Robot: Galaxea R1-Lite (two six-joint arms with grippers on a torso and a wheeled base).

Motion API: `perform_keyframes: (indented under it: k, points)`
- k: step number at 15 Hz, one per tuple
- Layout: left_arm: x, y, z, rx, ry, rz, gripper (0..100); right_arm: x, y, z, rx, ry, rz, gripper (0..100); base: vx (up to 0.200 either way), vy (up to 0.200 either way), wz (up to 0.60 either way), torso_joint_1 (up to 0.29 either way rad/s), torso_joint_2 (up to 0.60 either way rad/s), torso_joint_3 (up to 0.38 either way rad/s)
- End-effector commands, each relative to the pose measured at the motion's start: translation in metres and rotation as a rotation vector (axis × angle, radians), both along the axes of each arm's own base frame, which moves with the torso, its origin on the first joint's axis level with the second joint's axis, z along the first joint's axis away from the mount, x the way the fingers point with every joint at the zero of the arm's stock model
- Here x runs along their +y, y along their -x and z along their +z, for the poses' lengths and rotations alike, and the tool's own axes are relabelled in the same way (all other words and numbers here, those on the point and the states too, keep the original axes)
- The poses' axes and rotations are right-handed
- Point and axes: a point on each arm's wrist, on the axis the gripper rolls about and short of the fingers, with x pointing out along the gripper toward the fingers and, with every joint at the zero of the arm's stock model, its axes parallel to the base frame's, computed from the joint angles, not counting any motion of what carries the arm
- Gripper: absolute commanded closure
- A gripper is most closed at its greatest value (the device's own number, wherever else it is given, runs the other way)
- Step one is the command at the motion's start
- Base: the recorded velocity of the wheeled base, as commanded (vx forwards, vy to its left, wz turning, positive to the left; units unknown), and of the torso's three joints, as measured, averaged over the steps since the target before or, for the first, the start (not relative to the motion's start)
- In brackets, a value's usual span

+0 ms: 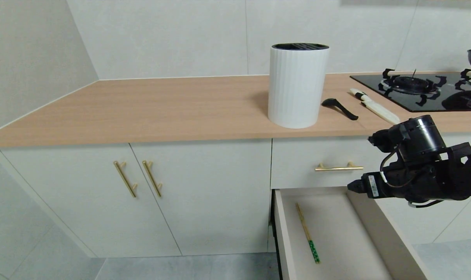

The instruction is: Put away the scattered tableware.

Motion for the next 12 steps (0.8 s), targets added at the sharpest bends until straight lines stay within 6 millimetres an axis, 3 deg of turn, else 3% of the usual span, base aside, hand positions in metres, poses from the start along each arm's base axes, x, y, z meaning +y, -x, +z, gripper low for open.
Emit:
perform_keyframes:
  k: [1,7,12]
  points:
    - [0.000,0.000,0.000,0.001,0.001,0.000,0,-0.003,-0.002,0.002,-0.008,-0.003,-0.011,0,0.000,0.000,0.00,0.183,-0.46,-0.276]
    - [0.000,0.000,0.000,0.001,0.001,0.000,0,-0.008,-0.013,0.010,-0.134,-0.053,-0.041,0,0.000,0.000,0.00,0.201,-0.47,-0.282]
    - [0.000,0.000,0.000,0.001,0.001,0.000,0,-0.009,-0.023,0.002,-0.214,-0.074,-0.053,0,0.000,0.000,0.00,0.230,-0.51,-0.279]
